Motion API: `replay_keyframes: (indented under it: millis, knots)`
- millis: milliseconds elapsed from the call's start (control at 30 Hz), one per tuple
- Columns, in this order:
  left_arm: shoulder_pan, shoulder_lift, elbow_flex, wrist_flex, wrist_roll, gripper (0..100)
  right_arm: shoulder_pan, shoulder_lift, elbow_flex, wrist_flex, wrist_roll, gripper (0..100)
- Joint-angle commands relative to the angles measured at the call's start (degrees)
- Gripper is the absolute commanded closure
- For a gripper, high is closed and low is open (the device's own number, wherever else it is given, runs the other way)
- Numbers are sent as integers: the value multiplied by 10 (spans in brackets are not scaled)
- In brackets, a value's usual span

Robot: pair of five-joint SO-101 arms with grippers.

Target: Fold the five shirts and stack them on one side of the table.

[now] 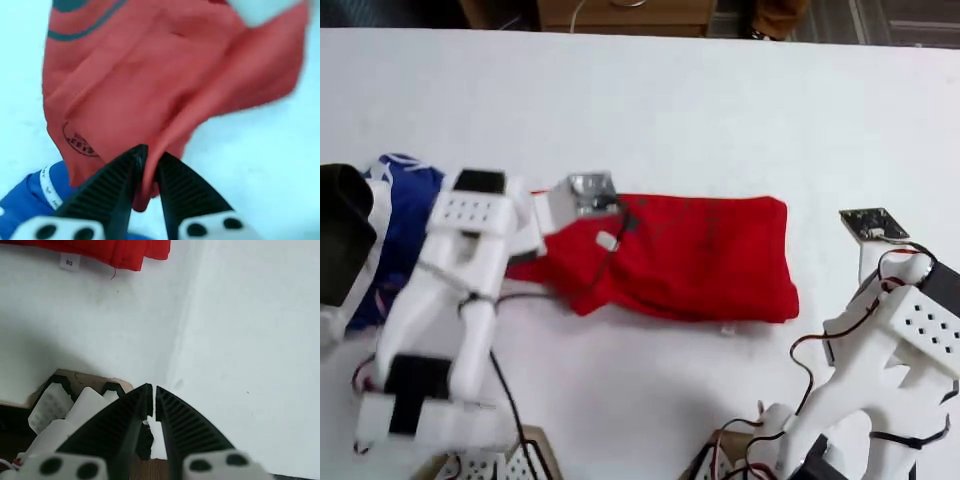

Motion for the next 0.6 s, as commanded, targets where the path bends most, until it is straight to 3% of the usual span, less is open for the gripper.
replay_keyframes:
  millis: [0, 133, 367, 567]
  knots:
    - [2, 89, -134, 8, 72, 972, -2, -13, -2, 12, -6, 978]
    - [0, 188, -252, 38, 113, 953, -2, -13, -2, 12, -4, 978]
    - [-1, 265, -405, 95, 174, 744, -2, -13, -2, 12, -3, 978]
    - [3, 276, -436, 109, 176, 774, -2, -13, -2, 11, -3, 978]
